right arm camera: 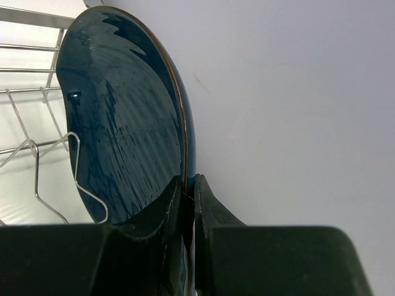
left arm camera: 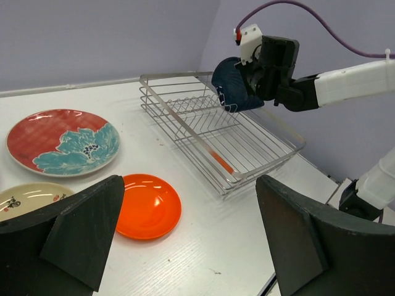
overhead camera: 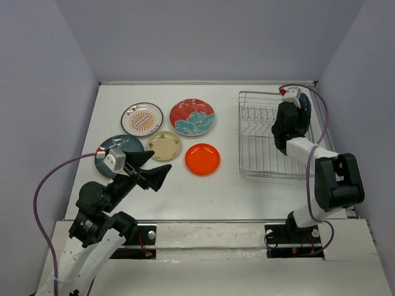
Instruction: Load the plates into the dish rack
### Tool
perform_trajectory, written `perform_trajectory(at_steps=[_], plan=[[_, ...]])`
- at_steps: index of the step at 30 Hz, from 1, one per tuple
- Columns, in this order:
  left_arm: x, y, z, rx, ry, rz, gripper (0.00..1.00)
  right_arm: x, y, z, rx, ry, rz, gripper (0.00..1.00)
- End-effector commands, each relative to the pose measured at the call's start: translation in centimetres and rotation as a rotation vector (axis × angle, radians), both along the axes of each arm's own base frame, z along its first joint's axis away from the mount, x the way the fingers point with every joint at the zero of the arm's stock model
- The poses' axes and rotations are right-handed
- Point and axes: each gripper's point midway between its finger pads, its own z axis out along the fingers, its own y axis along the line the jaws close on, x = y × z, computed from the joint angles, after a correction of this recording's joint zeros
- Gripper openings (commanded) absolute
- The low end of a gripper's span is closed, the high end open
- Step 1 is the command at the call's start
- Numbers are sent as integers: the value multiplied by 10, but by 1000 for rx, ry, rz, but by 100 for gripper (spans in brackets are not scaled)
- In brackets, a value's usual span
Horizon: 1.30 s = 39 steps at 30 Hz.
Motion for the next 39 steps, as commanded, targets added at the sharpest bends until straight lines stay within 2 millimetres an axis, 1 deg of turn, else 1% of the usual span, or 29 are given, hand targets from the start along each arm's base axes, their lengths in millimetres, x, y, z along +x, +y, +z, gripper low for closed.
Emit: perform_trajectory(at_steps=[1,3,5,6,8,11,12,13,14,15,16,17,18,19,22,23,24,25,26,27,28,29,31,32,33,34,35,38,39], plan=[[-4,3,16,-18,-55,4,99,3,4,19,86,-134,1,9],[-3,3,15,-17,-54,5,99,4,7,11,139,-147,-5,13],[-3,3,16,-20,-53,5,99,1,9,-2,185,-135,-10,17],[-3,3,16,-19,-54,6,99,1,10,-7,196,-127,-9,23],[-3,3,15,-19,-51,6,99,-3,11,-17,210,-107,-15,29],[-2,2,14,-16,-46,3,99,-2,11,-16,235,-115,-36,41],[-2,1,13,-14,-44,3,99,-3,10,-17,230,-93,-46,49],[-1,1,12,-12,-40,1,99,0,11,-10,237,-107,-48,51],[0,1,13,-11,-39,3,99,-2,11,-13,239,-92,-53,55],[0,1,12,-10,-37,3,99,0,13,-8,261,-91,-53,62],[0,1,12,-10,-37,4,99,0,14,-6,277,-92,-54,64],[0,1,12,-12,-36,6,99,5,18,8,325,-143,-40,68],[0,1,12,-12,-36,7,99,5,21,13,347,-152,-29,71],[1,2,11,-11,-33,12,99,0,22,12,358,-116,-22,74],[2,1,10,-7,-26,10,99,1,42,35,507,-163,55,79],[3,0,9,-3,-20,9,99,3,61,46,590,-176,140,81],[3,0,9,-3,-20,9,99,7,71,43,634,-169,184,81],[4,-1,8,-1,-17,10,99,4,84,53,678,-180,245,81],[5,-1,7,-1,-12,13,99,5,98,56,732,-185,297,81],[6,0,7,-1,-11,19,99,3,130,59,798,-157,413,78],[8,1,6,-1,-4,31,99,2,146,59,831,-142,462,75],[9,2,5,0,1,37,99,1,165,58,887,-132,503,73],[12,4,2,3,16,56,99,-3,205,54,979,-79,611,64],[15,5,2,2,24,69,99,-6,240,49,1035,-34,681,57],[17,7,1,1,31,81,99,-8,259,49,1059,-19,724,54],[19,8,-1,1,38,94,99,-13,289,39,1084,34,775,49],[20,8,-2,6,46,99,99,-17,311,40,1129,65,829,42],[23,9,-4,10,54,110,99,-24,351,31,1149,144,925,35],[24,9,-5,12,56,113,99,-28,368,23,1159,210,983,32]])
